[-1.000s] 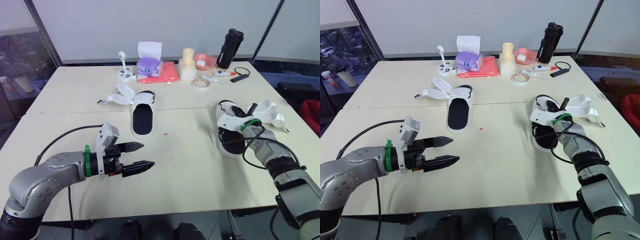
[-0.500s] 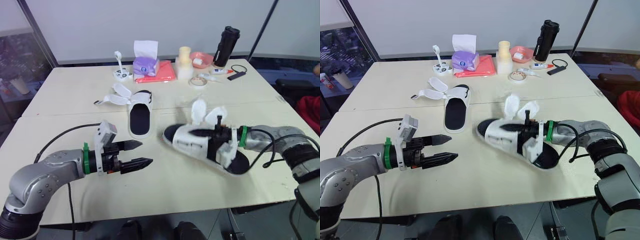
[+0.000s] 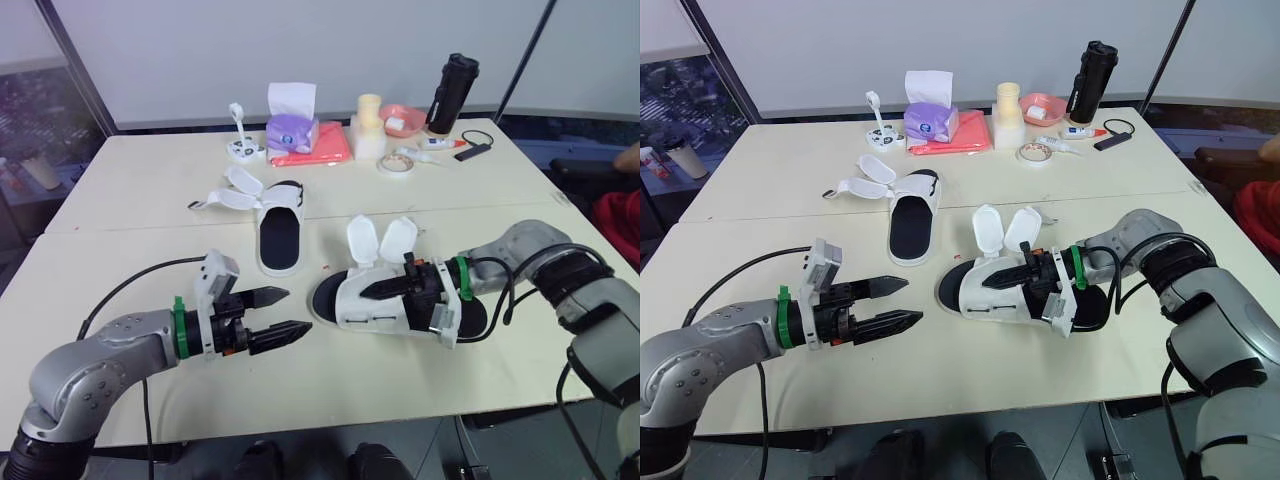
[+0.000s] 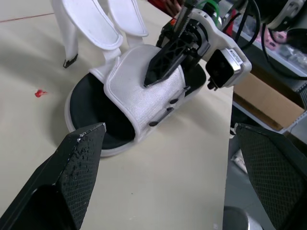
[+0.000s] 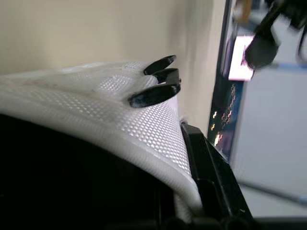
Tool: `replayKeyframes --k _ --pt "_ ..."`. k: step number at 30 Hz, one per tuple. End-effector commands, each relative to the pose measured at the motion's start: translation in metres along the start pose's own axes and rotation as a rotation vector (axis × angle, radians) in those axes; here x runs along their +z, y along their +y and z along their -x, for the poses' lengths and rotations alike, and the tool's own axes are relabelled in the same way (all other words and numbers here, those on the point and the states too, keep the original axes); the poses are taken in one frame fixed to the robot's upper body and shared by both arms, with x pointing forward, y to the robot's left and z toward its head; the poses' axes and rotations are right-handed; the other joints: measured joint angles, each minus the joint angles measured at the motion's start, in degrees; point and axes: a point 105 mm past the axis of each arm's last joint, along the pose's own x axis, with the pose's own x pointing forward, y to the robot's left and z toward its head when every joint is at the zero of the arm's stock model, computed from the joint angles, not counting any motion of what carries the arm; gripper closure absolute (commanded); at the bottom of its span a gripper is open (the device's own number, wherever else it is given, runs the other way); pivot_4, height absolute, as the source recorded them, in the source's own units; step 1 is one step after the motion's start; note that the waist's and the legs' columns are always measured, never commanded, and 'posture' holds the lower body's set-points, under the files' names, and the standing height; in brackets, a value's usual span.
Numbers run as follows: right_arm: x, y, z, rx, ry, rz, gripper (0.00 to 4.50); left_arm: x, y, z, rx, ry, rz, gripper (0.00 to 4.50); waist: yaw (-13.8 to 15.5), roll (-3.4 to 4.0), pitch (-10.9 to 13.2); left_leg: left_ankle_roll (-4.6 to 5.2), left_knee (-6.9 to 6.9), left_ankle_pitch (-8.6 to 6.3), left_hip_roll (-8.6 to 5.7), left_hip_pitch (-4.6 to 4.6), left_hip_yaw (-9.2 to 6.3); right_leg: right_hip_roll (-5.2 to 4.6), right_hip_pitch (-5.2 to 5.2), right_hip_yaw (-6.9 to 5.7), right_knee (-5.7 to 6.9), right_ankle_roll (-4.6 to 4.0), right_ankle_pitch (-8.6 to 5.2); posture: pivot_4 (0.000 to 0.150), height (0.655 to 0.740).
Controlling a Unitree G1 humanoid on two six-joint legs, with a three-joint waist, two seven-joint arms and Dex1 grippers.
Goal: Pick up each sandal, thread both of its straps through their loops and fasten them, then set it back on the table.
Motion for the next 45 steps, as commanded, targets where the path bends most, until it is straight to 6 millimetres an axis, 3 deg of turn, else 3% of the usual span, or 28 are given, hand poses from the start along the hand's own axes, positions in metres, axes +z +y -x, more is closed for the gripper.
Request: replayKeyframes --k 1,6,9,16,22,27,33,40,45 --pt "0.006 -0.004 -0.002 -0.047 -0.09 0.067 4.48 0.007 -0.008 -0.004 -0.029 -0.034 -0.033 0.0 0.0 0.0 0.0 -0.01 0.0 0.0 -0.01 0.0 0.0 0.0 -0.03 0.0 0.02 0.0 0.0 0.15 0.74" --pt "-0.003 0.001 -0.002 -0.071 -0.088 0.101 4.48 0.005 -0.008 -0.006 -0.034 -0.035 -0.025 0.0 -0.1 -0.01 0.0 -0.04 -0.02 0.03 -0.05 0.0 0.02 0.01 -0.13 0.02 0.27 -0.08 -0.04 0.15 0.74" --pt "-0.008 0.003 -0.001 -0.07 -0.06 0.089 3.44 0.001 -0.001 -0.006 -0.014 -0.026 -0.042 0.0 -0.1 -0.02 0.0 -0.07 -0.02 0.05 -0.06 0.02 0.01 0.03 -0.13 0.02 0.32 -0.08 -0.04 0.15 0.74" --pt "-0.008 0.004 0.007 -0.102 -0.016 0.077 0.04 -0.008 0.017 -0.01 -0.064 0.04 -0.138 0.0 0.0 -0.02 0.0 -0.06 -0.04 0.05 -0.1 0.05 -0.03 0.02 -0.1 -0.02 0.33 -0.08 -0.04 0.15 0.74" --pt "-0.019 0.0 0.028 -0.126 0.154 0.036 0.04 -0.011 0.047 -0.02 -0.126 0.117 -0.31 0.0 0.1 -0.02 0.0 -0.05 -0.06 0.05 -0.14 0.05 -0.01 0.02 -0.12 -0.02 0.34 -0.08 -0.04 0.15 0.74" --pt "-0.016 0.01 0.052 -0.103 0.3 -0.037 0.04 -0.014 0.06 -0.037 -0.212 0.162 -0.404 0.0 0.1 -0.02 0.0 -0.02 -0.06 0.03 -0.16 0.03 0.2 0.02 -0.11 -0.02 0.32 -0.08 -0.05 0.15 0.74" --pt "-0.024 0.016 0.083 -0.09 0.527 -0.091 0.04 -0.016 0.05 -0.062 -0.362 0.183 -0.427 0.0 -0.3 -0.02 0.0 0.0 -0.04 0.03 -0.14 0.02 0.28 0.03 -0.11 0.01 0.32 -0.08 -0.05 0.15 0.74" --pt "-0.034 0.015 0.115 -0.093 0.751 -0.134 0.04 -0.032 0.043 -0.073 -0.433 0.244 -0.42 0.0 -0.2 -0.02 0.0 0.02 -0.01 0.04 -0.07 0.03 0.37 0.08 -0.11 0.07 0.32 -0.08 -0.05 0.15 0.74" --pt "-0.032 0.01 0.12 -0.108 0.79 -0.156 0.0 -0.028 0.045 -0.067 -0.415 0.219 -0.381 2.29 -0.2 -0.02 0.0 0.04 0.0 0.05 -0.06 0.03 0.35 0.09 -0.09 0.06 0.32 -0.08 -0.05 0.15 0.74"
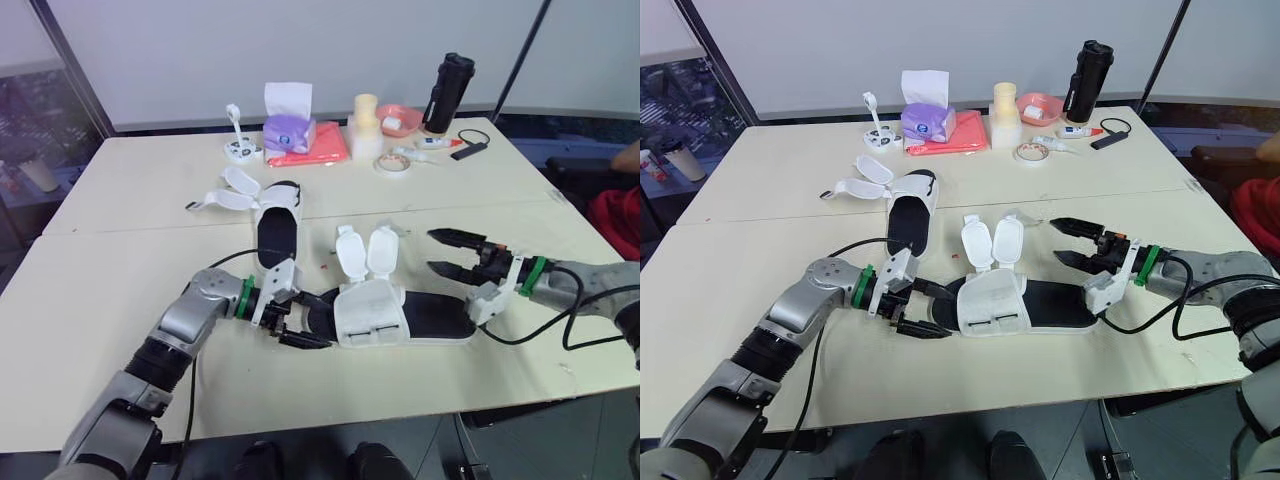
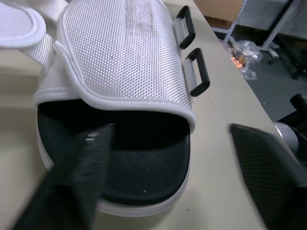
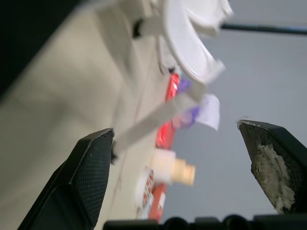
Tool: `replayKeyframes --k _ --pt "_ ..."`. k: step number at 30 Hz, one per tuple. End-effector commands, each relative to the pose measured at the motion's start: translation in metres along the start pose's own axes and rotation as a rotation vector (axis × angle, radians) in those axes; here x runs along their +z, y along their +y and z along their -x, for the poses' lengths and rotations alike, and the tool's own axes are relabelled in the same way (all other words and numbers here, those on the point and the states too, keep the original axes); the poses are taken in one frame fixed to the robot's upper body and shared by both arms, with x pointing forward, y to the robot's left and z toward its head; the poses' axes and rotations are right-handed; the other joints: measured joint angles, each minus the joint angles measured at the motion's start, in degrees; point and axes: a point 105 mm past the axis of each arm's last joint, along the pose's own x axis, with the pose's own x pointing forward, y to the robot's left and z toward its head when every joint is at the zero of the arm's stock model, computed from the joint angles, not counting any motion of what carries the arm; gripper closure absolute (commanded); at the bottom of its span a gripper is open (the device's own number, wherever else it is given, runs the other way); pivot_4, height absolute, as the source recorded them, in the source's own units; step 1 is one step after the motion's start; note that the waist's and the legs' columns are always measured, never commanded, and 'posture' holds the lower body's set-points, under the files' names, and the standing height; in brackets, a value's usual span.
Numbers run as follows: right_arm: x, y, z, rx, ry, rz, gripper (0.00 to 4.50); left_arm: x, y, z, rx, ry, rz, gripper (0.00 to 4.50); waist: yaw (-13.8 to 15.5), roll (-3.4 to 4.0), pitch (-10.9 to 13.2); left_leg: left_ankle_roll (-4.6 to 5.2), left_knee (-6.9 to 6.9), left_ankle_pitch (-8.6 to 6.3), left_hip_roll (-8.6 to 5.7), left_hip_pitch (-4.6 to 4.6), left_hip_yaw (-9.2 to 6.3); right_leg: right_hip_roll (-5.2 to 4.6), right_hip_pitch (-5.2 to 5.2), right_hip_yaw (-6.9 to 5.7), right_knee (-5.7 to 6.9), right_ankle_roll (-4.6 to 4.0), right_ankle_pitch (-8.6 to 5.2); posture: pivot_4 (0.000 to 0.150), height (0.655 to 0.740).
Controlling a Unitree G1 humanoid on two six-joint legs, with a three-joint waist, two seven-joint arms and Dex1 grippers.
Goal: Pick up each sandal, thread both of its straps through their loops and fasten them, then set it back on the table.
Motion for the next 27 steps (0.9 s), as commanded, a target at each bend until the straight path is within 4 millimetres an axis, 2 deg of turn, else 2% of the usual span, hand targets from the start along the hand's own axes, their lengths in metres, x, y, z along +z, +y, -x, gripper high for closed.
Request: replayKeyframes --k 1,4,15,19,21,23,27 --pt "-0.006 -0.018 0.004 -0.051 0.037 0.004 0.0 0.009 0.001 0.01 0.021 -0.039 -0.005 2.9 0.0 0.0 0.0 0.0 0.0 0.0 0.0 0.0 0.0 0.0 0.0 0.0 0.0 0.0 0.0 0.15 0.74" --pt "-0.007 -0.019 0.005 -0.057 0.059 -0.017 0.0 0.01 0.002 0.013 0.044 -0.052 0.005 4.41 0.0 0.0 0.0 0.0 0.0 0.0 0.01 0.0 -0.01 0.0 0.0 0.0 0.0 0.0 0.0 0.15 0.74" --pt "-0.02 -0.021 0.008 -0.109 0.166 -0.15 0.0 0.002 0.012 -0.013 0.066 -0.026 -0.055 4.47 0.1 0.0 0.0 0.01 0.06 0.0 0.01 0.0 0.0 0.0 0.04 -0.02 0.0 0.0 0.0 0.15 0.74" --pt "-0.031 -0.024 0.001 -0.152 0.222 -0.318 0.0 0.002 0.014 -0.024 0.073 -0.035 -0.062 4.47 0.0 -0.01 0.0 0.02 0.07 0.0 0.01 0.06 0.01 0.0 0.15 -0.02 -0.01 0.0 0.0 0.15 0.74" --pt "-0.039 -0.012 -0.011 -0.111 0.275 -0.55 0.0 -0.008 0.007 -0.032 0.048 0.023 -0.075 4.47 0.0 -0.03 0.0 0.03 0.06 -0.01 0.02 0.13 0.01 0.0 0.22 -0.02 -0.03 0.0 0.0 0.15 0.74" --pt "-0.039 -0.001 -0.023 -0.049 0.269 -0.727 0.0 -0.02 0.001 -0.037 0.019 0.088 -0.087 4.47 0.0 -0.04 0.0 0.04 0.03 -0.02 0.04 0.42 0.03 0.02 0.52 -0.02 -0.12 0.0 0.0 0.15 0.74" --pt "-0.036 0.004 -0.046 0.037 0.229 -0.925 0.0 -0.026 -0.005 -0.037 -0.004 0.126 -0.084 4.47 0.1 0.0 0.0 0.24 -0.06 -0.14 0.08 1.07 -0.11 0.0 1.41 -0.17 -0.59 0.01 0.0 0.15 0.74"
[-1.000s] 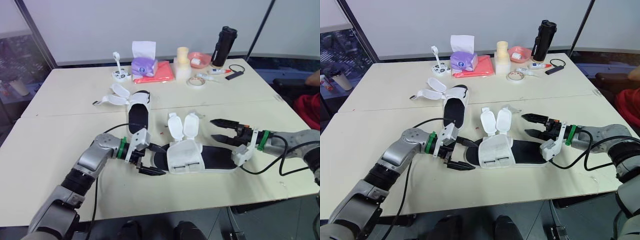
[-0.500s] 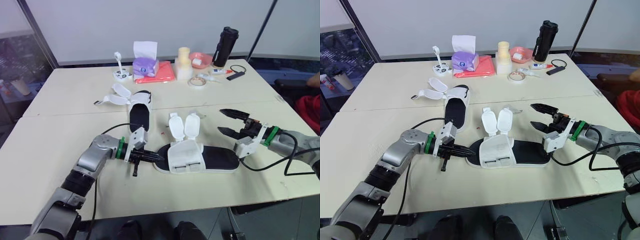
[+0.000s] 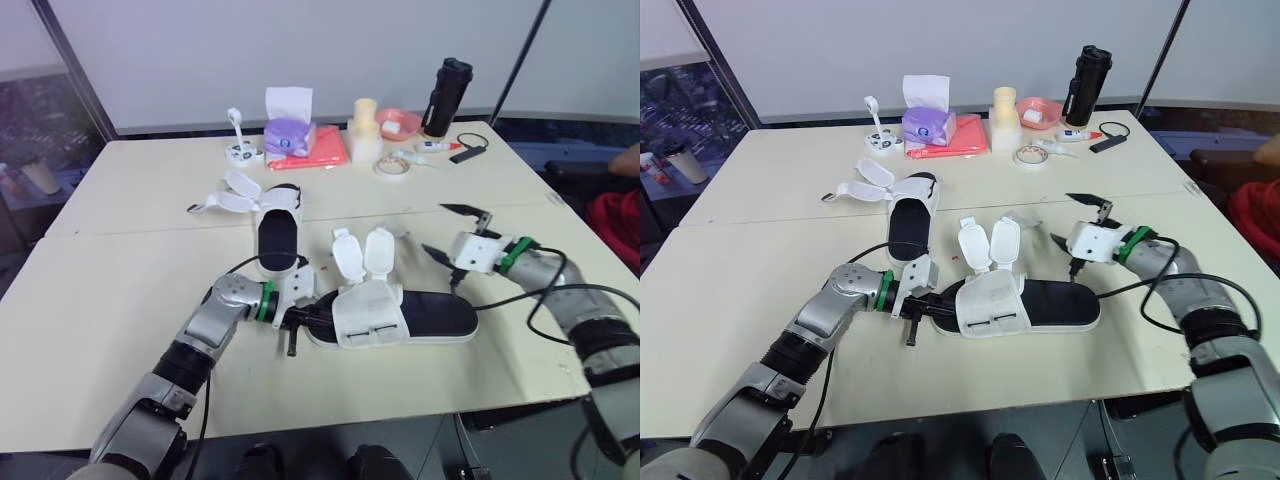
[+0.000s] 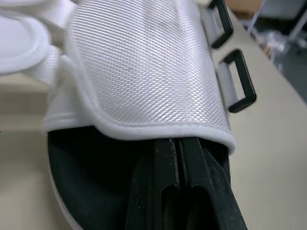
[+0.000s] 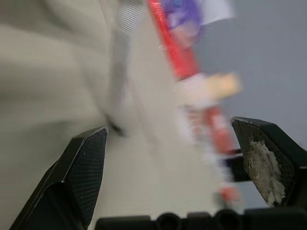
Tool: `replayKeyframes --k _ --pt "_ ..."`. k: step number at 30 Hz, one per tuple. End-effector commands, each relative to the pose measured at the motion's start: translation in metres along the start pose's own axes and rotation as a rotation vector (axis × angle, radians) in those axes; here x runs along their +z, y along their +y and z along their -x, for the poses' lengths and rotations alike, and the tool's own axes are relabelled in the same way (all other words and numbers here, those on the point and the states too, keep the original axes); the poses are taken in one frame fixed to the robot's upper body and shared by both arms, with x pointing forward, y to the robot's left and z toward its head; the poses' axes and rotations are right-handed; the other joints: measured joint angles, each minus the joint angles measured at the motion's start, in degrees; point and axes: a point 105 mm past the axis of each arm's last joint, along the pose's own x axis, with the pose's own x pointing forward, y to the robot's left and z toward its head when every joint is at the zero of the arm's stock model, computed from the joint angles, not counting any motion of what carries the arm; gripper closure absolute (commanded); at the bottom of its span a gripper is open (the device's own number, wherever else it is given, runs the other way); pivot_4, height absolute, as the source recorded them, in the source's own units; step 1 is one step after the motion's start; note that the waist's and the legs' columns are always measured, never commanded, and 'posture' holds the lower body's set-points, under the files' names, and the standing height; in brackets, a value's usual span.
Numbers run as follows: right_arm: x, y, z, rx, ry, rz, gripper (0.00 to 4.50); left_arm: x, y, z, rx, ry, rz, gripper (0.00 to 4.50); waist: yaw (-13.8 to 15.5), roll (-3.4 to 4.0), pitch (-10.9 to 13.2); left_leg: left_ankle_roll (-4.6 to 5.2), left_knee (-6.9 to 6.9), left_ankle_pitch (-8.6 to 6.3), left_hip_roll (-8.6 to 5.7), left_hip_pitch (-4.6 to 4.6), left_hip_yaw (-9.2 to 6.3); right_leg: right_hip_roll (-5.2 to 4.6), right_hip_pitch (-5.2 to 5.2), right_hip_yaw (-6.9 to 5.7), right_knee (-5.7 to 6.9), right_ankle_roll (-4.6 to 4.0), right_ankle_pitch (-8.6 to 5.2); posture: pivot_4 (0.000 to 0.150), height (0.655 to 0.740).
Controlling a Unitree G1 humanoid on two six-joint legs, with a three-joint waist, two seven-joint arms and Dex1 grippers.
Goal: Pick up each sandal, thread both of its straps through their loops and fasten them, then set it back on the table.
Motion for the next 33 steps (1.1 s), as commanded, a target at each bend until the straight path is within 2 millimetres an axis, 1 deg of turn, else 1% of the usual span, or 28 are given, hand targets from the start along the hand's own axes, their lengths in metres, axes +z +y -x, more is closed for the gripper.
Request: replayKeyframes --k 1,3,5,9,11,14,15,21,22,26,30,31,33 --pt "0.009 -0.018 -0.009 0.027 -0.024 -0.125 0.0 -0.015 -0.012 -0.005 -0.044 0.061 0.032 4.47 0.1 0.0 0.0 0.0 0.01 0.0 -0.01 -0.02 -0.04 -0.03 0.01 -0.03 -0.04 0.0 0.0 0.15 0.74" --pt "0.014 -0.015 -0.018 0.077 -0.035 -0.196 0.0 -0.014 -0.009 -0.003 -0.022 0.058 0.031 4.47 0.1 0.0 0.0 0.01 0.01 -0.01 0.0 -0.05 -0.1 -0.04 0.03 -0.08 -0.1 0.01 0.0 0.15 0.74" --pt "0.016 -0.014 -0.026 0.103 -0.022 -0.221 0.0 -0.014 -0.005 -0.001 -0.002 0.058 0.033 4.47 0.1 0.01 0.0 0.01 0.0 -0.01 0.01 -0.08 -0.19 -0.04 0.02 -0.19 -0.11 0.01 0.0 0.15 0.74" --pt "0.011 -0.02 -0.043 0.048 0.072 -0.212 0.0 -0.013 -0.003 0.0 0.017 0.049 0.035 4.47 0.1 0.01 0.0 0.01 0.02 -0.01 0.0 -0.12 -0.26 -0.07 0.01 -0.25 -0.11 0.01 0.0 0.15 0.74" --pt "0.006 -0.02 -0.048 0.036 0.123 -0.194 0.0 -0.012 -0.003 -0.001 0.023 0.044 0.032 4.47 0.1 0.01 0.0 0.01 0.02 -0.01 -0.02 -0.12 -0.25 -0.07 0.0 -0.24 -0.1 0.01 0.0 0.15 0.74" --pt "0.004 -0.016 -0.053 0.053 0.158 -0.174 0.86 -0.011 -0.004 -0.001 0.032 0.034 0.033 4.5 0.1 0.02 0.0 0.01 0.01 -0.01 -0.02 -0.12 -0.28 -0.07 -0.01 -0.27 -0.1 0.01 0.0 0.15 0.74" --pt "0.005 -0.016 -0.055 0.054 0.156 -0.169 1.26 -0.011 -0.004 -0.001 0.033 0.033 0.034 4.5 0.1 0.02 0.0 0.01 0.01 -0.01 -0.02 -0.13 -0.29 -0.07 -0.01 -0.28 -0.1 0.01 0.0 0.15 0.74" --pt "0.011 -0.019 -0.06 0.026 0.146 -0.077 4.33 -0.012 -0.005 0.001 0.045 0.03 0.039 4.5 0.0 0.03 0.0 0.01 0.01 -0.01 -0.02 -0.14 -0.29 -0.07 -0.02 -0.28 -0.1 0.01 0.0 0.15 0.74" --pt "0.012 -0.02 -0.06 0.015 0.144 -0.062 4.45 -0.012 -0.005 0.002 0.048 0.03 0.039 4.5 0.0 0.03 0.0 0.01 0.01 -0.01 -0.03 -0.14 -0.29 -0.07 -0.03 -0.28 -0.1 0.01 0.0 0.15 0.74" --pt "0.014 -0.029 -0.06 -0.035 0.135 -0.018 4.45 -0.014 -0.005 0.003 0.054 0.031 0.042 4.5 0.0 0.03 0.0 0.01 0.0 -0.01 -0.03 -0.14 -0.29 -0.06 -0.04 -0.27 -0.1 0.01 0.0 0.15 0.74" --pt "0.029 -0.053 -0.055 -0.183 0.067 0.139 4.45 -0.014 -0.004 0.003 0.059 0.027 0.044 4.5 0.0 0.03 0.0 0.01 -0.01 -0.01 -0.03 -0.15 -0.29 -0.06 -0.06 -0.27 -0.1 0.01 0.0 0.15 0.74" --pt "0.036 -0.059 -0.053 -0.231 0.034 0.21 4.45 -0.013 -0.004 0.002 0.06 0.026 0.045 4.5 0.0 0.03 0.0 0.01 -0.01 -0.01 -0.03 -0.15 -0.31 -0.07 -0.07 -0.27 -0.1 0.01 0.0 0.15 0.74" --pt "0.055 -0.068 -0.046 -0.33 -0.061 0.468 4.45 -0.013 -0.005 0.002 0.061 0.023 0.048 4.5 0.0 0.04 0.0 0.01 -0.01 -0.01 -0.04 -0.16 -0.33 -0.07 -0.08 -0.26 -0.1 0.01 0.0 0.15 0.74"
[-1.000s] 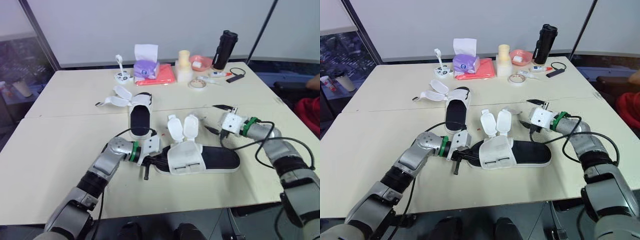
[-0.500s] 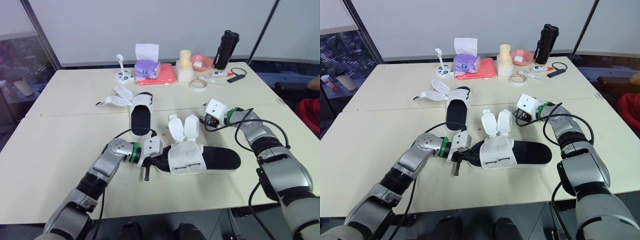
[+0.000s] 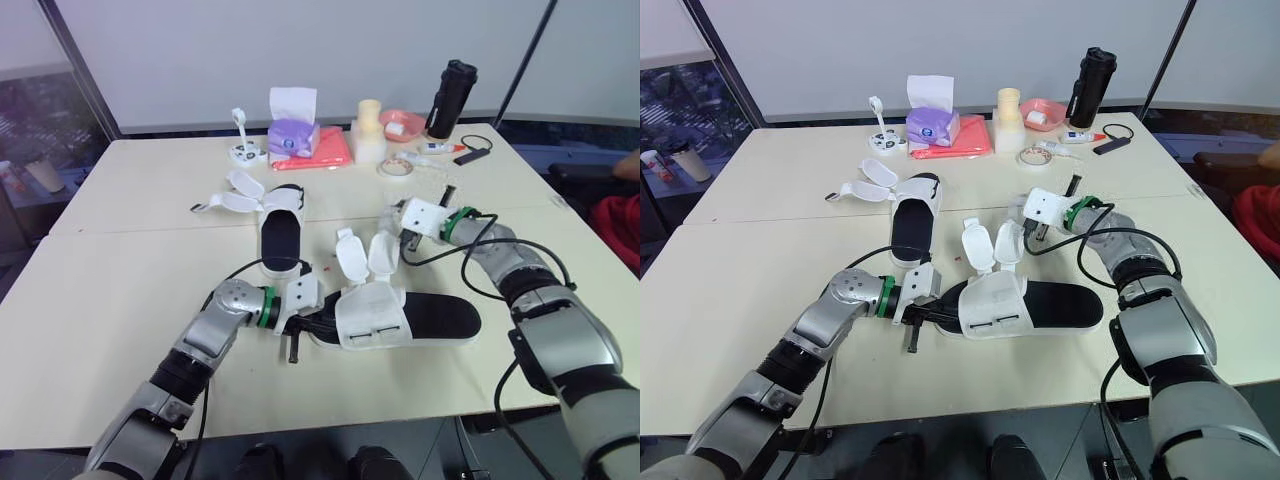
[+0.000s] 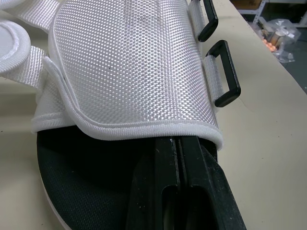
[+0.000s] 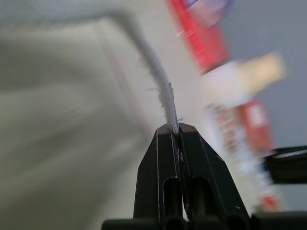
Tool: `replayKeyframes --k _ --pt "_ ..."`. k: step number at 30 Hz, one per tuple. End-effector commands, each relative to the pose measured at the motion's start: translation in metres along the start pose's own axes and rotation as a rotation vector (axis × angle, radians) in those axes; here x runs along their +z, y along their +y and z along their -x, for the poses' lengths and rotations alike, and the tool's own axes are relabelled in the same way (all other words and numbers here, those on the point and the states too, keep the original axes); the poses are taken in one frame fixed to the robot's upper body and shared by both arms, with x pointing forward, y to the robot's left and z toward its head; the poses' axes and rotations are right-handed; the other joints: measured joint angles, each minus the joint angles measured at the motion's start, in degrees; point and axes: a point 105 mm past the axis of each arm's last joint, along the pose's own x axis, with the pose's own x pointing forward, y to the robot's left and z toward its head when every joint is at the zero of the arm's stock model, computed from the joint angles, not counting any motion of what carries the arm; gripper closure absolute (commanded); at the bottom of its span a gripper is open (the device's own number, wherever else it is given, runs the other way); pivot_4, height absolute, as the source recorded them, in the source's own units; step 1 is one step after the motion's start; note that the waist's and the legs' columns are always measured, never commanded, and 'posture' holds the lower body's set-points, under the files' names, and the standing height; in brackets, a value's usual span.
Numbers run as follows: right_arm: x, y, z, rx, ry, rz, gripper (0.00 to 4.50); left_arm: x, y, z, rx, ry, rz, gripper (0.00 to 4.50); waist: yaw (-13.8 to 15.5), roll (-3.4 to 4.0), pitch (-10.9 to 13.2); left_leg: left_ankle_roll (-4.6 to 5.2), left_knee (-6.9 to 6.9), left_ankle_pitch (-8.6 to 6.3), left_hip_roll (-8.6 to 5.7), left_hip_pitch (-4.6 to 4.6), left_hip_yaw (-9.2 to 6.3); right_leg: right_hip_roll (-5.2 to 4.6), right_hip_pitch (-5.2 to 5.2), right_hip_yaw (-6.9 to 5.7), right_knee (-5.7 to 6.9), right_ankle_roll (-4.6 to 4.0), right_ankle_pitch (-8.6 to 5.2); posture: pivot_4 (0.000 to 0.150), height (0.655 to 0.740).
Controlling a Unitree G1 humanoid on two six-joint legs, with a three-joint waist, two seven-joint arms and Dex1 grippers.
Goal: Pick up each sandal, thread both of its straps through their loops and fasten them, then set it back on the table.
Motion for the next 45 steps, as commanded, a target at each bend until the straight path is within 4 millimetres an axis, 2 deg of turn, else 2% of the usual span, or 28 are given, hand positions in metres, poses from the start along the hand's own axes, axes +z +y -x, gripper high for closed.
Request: replayKeyframes --k 1,3,4,6,9,12,17,20,21,22,23,25,26,29,31,34,35,37,39,41,43,45 --pt "0.039 -0.043 0.013 -0.274 -0.224 0.424 4.45 -0.014 -0.004 0.001 0.009 0.038 0.049 4.5 0.1 0.01 0.0 0.0 0.0 0.0 0.0 -0.02 -0.03 -0.01 -0.05 0.02 0.01 0.0 0.0 0.15 0.74" --pt "0.07 -0.056 0.038 -0.5 -0.447 0.717 4.45 -0.014 -0.005 0.001 0.009 0.036 0.055 4.5 0.1 0.03 0.0 0.0 0.0 0.0 -0.04 -0.13 -0.1 -0.02 -0.24 0.1 0.08 0.0 0.0 0.15 0.74" --pt "0.082 -0.05 0.049 -0.54 -0.564 0.823 4.45 -0.015 -0.006 0.001 0.009 0.036 0.058 4.5 0.2 0.04 0.0 -0.01 -0.03 0.01 -0.07 -0.18 -0.09 -0.04 -0.35 0.15 0.12 0.0 -0.01 0.15 0.74" --pt "0.093 -0.037 0.067 -0.573 -0.72 0.928 4.45 -0.015 -0.007 0.002 0.008 0.036 0.065 4.5 0.3 0.02 0.0 -0.15 -0.07 0.08 -0.15 -0.45 -0.05 -0.02 -0.83 0.32 0.33 0.0 -0.02 0.15 0.74" --pt "0.102 -0.014 0.093 -0.554 -0.887 0.971 4.45 -0.016 -0.008 0.004 0.009 0.031 0.084 4.5 0.3 0.0 0.0 -0.2 -0.09 0.12 -0.15 -0.5 -0.03 0.05 -0.9 0.34 0.39 -0.01 -0.03 0.15 0.74" --pt "0.11 0.0 0.116 -0.578 -0.998 0.984 4.45 -0.015 -0.008 0.004 0.01 0.026 0.099 4.5 0.5 0.01 0.0 -0.19 -0.08 0.12 -0.15 -0.54 0.04 0.03 -0.94 0.39 0.4 -0.01 -0.03 0.15 0.74" --pt "0.119 0.013 0.136 -0.541 -1.03 0.927 4.45 -0.014 -0.007 0.004 0.001 0.025 0.112 4.5 0.5 0.02 0.0 -0.19 -0.07 0.12 -0.14 -0.55 0.13 0.04 -1.01 0.46 0.54 -0.01 -0.03 0.15 0.74" --pt "0.123 0.015 0.141 -0.543 -1.021 0.913 3.59 -0.014 -0.005 0.004 -0.002 0.026 0.115 4.5 0.5 0.02 0.0 -0.18 -0.03 0.12 -0.13 -0.54 0.13 0.04 -0.99 0.46 0.56 -0.01 -0.03 0.15 0.74" --pt "0.126 0.016 0.143 -0.54 -1.021 0.915 3.18 -0.014 -0.005 0.002 -0.005 0.022 0.119 4.5 0.5 0.02 0.0 -0.18 -0.03 0.11 -0.13 -0.54 0.14 0.04 -0.98 0.46 0.56 -0.01 -0.03 0.15 0.74" --pt "0.127 0.018 0.145 -0.536 -1.024 0.921 2.51 -0.013 -0.004 0.001 -0.008 0.018 0.122 4.5 0.5 0.02 0.0 -0.18 -0.02 0.11 -0.13 -0.54 0.14 0.04 -0.99 0.46 0.58 -0.01 -0.03 0.15 0.74" --pt "0.129 0.019 0.147 -0.536 -1.027 0.93 2.16 -0.012 -0.004 0.0 -0.01 0.015 0.124 4.5 0.5 0.02 0.0 -0.18 -0.02 0.12 -0.13 -0.53 0.14 0.04 -0.98 0.46 0.58 -0.01 -0.03 0.15 0.74" --pt "0.129 0.021 0.154 -0.519 -1.019 0.942 1.02 -0.012 -0.003 -0.001 -0.014 0.013 0.126 4.5 0.8 0.02 0.0 -0.18 -0.01 0.11 -0.14 -0.54 0.14 0.04 -0.98 0.46 0.59 -0.01 -0.03 0.15 0.74" --pt "0.128 0.023 0.16 -0.499 -1.019 0.934 0.59 -0.012 -0.003 -0.001 -0.014 0.014 0.126 4.5 1.0 0.02 0.0 -0.18 0.0 0.11 -0.14 -0.55 0.14 0.03 -0.98 0.46 0.59 -0.01 -0.03 0.15 0.74" --pt "0.125 0.038 0.18 -0.413 -1.03 0.884 0.59 -0.013 -0.002 0.0 -0.013 0.015 0.128 4.5 1.4 0.01 0.0 -0.17 0.0 0.11 -0.14 -0.56 0.14 0.03 -0.98 0.45 0.58 -0.01 -0.03 0.15 0.74" --pt "0.113 0.043 0.189 -0.351 -0.979 0.853 0.59 -0.014 -0.002 0.0 -0.009 0.014 0.133 4.5 1.4 0.01 -0.1 -0.17 0.0 0.11 -0.13 -0.55 0.16 0.03 -0.97 0.45 0.58 -0.01 -0.03 0.15 0.74" --pt "0.085 0.023 0.184 -0.365 -0.786 0.836 0.59 -0.014 -0.001 0.0 -0.002 0.008 0.139 4.5 1.2 0.01 -0.1 -0.16 0.02 0.11 -0.14 -0.49 0.27 0.03 -0.92 0.47 0.59 -0.01 -0.03 0.15 0.74" --pt "0.071 0.007 0.177 -0.403 -0.657 0.76 0.59 -0.013 -0.001 0.0 0.0 0.0 0.146 4.5 1.2 0.01 -0.1 -0.16 0.02 0.11 -0.14 -0.36 0.46 0.02 -0.81 0.53 0.59 -0.01 -0.03 0.15 0.74" --pt "0.034 -0.029 0.16 -0.479 -0.337 0.441 0.59 -0.011 -0.002 -0.001 0.001 -0.02 0.164 4.5 0.9 -0.23 0.1 -0.12 0.01 0.09 -0.11 -0.08 0.56 0.03 -0.55 0.59 0.59 -0.01 -0.03 0.15 0.74" --pt "0.014 -0.04 0.15 -0.451 -0.195 0.111 0.59 -0.01 -0.004 -0.001 -0.001 -0.028 0.171 4.5 0.5 -0.32 0.1 0.06 -0.03 -0.02 -0.02 0.51 0.47 0.11 0.36 0.44 0.16 -0.02 -0.02 0.15 0.74" --pt "0.019 -0.043 0.139 -0.346 -0.18 -0.228 0.59 -0.009 -0.006 0.0 -0.003 -0.034 0.175 4.5 0.5 -0.28 0.1 0.28 -0.1 -0.16 0.0 0.96 0.35 0.1 1.06 0.3 -0.28 -0.02 -0.02 0.15 0.74" --pt "0.033 -0.042 0.132 -0.213 -0.22 -0.459 0.59 -0.008 -0.007 0.001 -0.004 -0.039 0.18 4.5 0.6 -0.23 0.1 0.34 -0.09 -0.21 0.04 0.79 0.29 0.07 1.0 0.26 -0.39 -0.01 -0.03 0.15 0.74" --pt "0.055 -0.038 0.129 -0.02 -0.256 -0.766 0.59 -0.007 -0.008 0.0 -0.004 -0.044 0.181 4.5 0.8 -0.18 0.1 0.43 -0.1 -0.26 0.12 0.73 0.17 0.05 0.98 0.23 -0.44 0.01 -0.03 0.15 0.74"
